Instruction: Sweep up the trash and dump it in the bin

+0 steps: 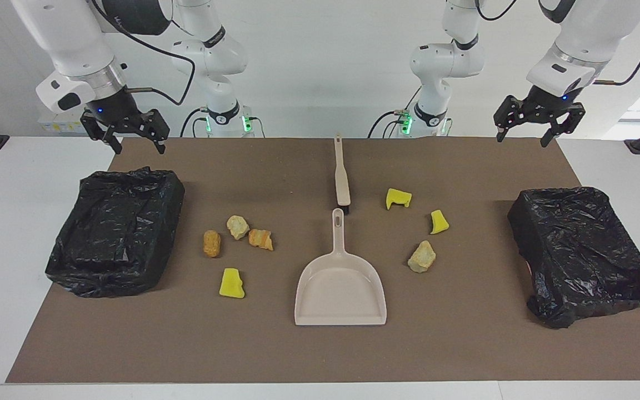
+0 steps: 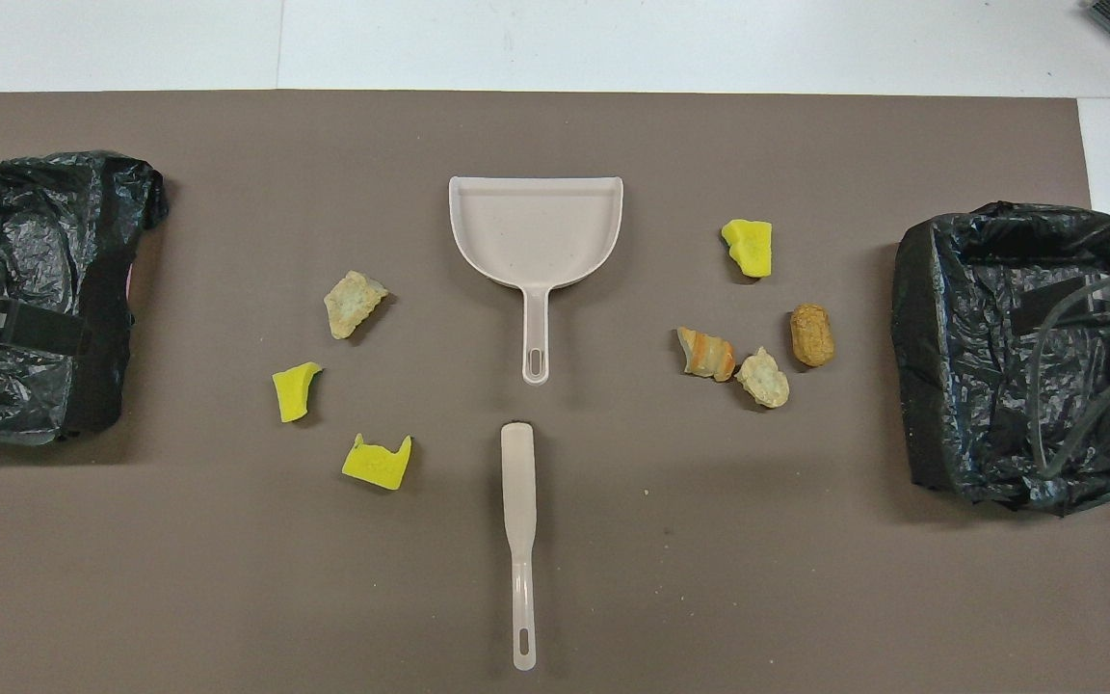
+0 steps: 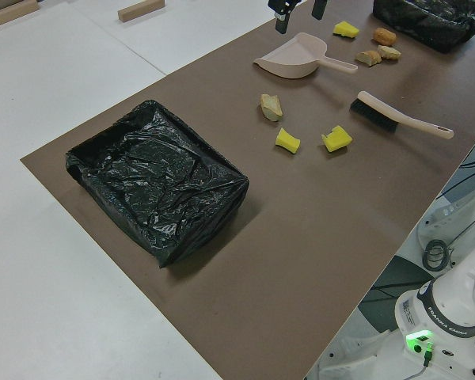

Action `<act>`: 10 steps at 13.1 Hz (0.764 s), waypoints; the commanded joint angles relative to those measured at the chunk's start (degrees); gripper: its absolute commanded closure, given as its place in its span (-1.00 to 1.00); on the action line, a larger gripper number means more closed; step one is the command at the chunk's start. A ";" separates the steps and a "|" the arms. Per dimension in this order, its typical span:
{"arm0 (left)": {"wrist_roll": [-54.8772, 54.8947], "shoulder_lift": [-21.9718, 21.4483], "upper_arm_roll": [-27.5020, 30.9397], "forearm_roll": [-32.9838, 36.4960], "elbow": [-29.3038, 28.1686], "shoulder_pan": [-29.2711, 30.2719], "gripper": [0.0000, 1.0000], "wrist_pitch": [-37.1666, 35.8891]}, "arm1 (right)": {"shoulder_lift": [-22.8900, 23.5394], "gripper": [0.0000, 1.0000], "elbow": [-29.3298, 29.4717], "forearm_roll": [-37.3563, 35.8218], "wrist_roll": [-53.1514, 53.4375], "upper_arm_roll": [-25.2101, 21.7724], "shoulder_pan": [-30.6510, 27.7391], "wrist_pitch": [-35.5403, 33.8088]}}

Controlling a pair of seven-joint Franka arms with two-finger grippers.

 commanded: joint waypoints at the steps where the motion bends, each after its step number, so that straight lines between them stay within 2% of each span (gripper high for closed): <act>1: 0.32 0.08 -0.24 -0.24 0.66 0.13 -1.00 -0.60 | 0.01 -1.00 0.06 -0.16 1.19 0.17 -0.14 0.20; 10: 0.15 -0.10 -0.68 -0.68 0.49 -1.97 -1.00 -0.94 | 0.01 -1.00 0.06 -0.16 1.19 0.17 -0.14 0.20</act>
